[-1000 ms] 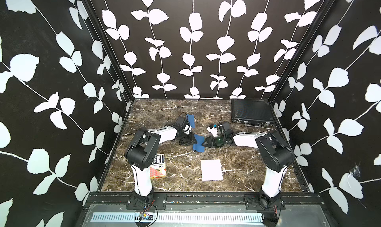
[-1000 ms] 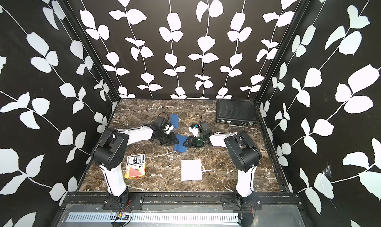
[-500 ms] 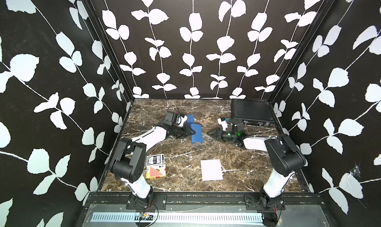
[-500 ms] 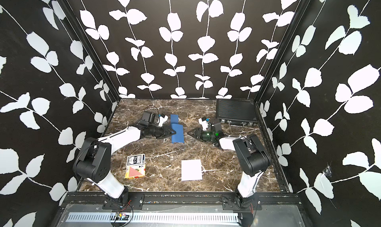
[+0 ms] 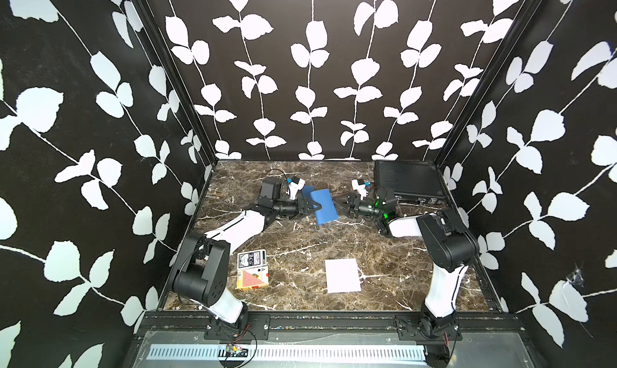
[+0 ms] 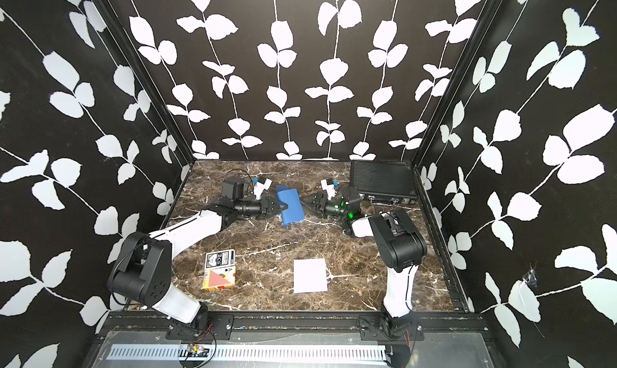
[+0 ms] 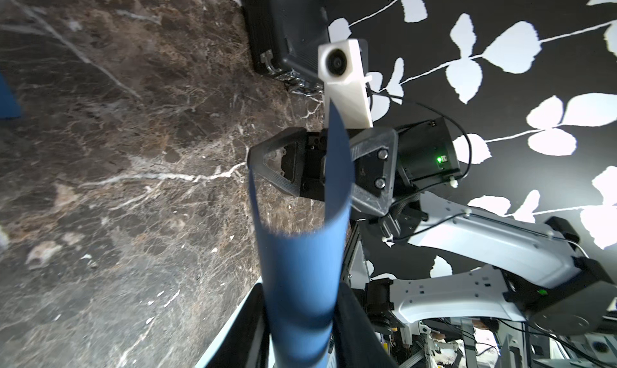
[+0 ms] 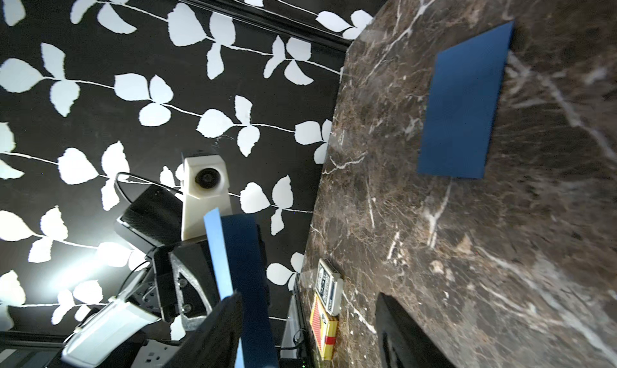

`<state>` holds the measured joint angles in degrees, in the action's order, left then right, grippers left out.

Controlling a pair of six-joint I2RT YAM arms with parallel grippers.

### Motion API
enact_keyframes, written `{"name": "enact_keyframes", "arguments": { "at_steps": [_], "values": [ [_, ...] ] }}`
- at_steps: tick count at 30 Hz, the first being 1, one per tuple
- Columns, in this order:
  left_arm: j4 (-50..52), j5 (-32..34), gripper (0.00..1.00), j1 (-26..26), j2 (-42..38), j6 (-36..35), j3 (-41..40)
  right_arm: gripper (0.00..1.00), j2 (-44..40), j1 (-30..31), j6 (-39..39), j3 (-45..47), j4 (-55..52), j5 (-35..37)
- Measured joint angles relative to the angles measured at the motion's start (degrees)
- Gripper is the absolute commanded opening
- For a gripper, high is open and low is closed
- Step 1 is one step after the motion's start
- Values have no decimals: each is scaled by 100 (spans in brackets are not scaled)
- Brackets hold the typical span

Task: Fold the square paper along the opposite sides
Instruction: Pick up the paper from the center of the board.

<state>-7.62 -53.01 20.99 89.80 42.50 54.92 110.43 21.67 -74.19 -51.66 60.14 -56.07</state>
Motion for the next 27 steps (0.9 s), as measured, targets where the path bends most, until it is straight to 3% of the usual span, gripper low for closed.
{"name": "enact_keyframes", "arguments": {
  "at_steps": [10,19,27],
  "values": [
    [-175,-76,28,-4,-15,98,-42,63,-2,22,-234,-153,249,-74],
    [-160,-166,27,-11,-39,-13,-42,64,-514,-291,260,-140,-516,-188],
    [-162,-369,27,-11,-186,-35,-57,65,-426,70,70,-234,-334,-442]
  ]
}}
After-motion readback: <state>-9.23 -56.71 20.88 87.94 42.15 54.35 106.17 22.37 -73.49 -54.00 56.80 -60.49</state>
